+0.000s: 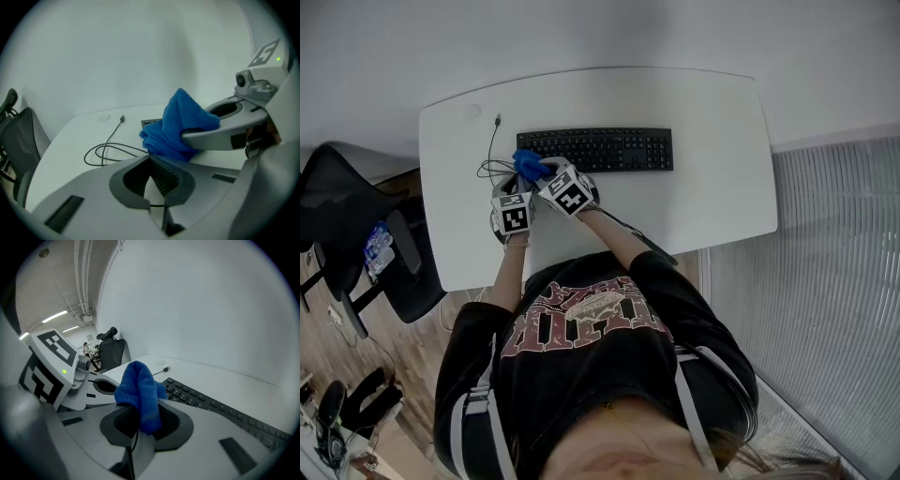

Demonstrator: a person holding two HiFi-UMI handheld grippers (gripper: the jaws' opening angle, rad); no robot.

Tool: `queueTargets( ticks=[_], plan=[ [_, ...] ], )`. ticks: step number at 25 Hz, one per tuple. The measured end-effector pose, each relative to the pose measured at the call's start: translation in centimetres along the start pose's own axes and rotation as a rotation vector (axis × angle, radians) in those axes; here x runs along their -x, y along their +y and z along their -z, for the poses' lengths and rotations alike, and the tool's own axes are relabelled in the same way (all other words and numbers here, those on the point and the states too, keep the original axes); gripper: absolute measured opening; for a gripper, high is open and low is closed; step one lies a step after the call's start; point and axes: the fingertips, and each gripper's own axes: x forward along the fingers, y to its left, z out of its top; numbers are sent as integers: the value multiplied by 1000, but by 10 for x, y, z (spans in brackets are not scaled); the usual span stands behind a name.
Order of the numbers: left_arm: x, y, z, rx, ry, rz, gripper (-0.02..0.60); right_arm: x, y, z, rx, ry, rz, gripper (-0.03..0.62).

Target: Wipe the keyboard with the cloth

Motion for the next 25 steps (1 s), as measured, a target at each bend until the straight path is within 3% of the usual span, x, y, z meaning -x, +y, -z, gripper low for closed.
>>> queueTargets(
  ticks=[10, 17, 25],
  plan=[
    [-3, 1, 3, 2, 8, -10, 31, 10, -19, 13, -12, 6, 48, 64],
    [-3, 0, 1, -19, -3, -5, 31, 19, -22, 15, 43, 18, 68, 64],
    [-3, 0, 3, -8, 9, -6, 31, 29, -36, 23, 7, 18, 97, 64]
  ],
)
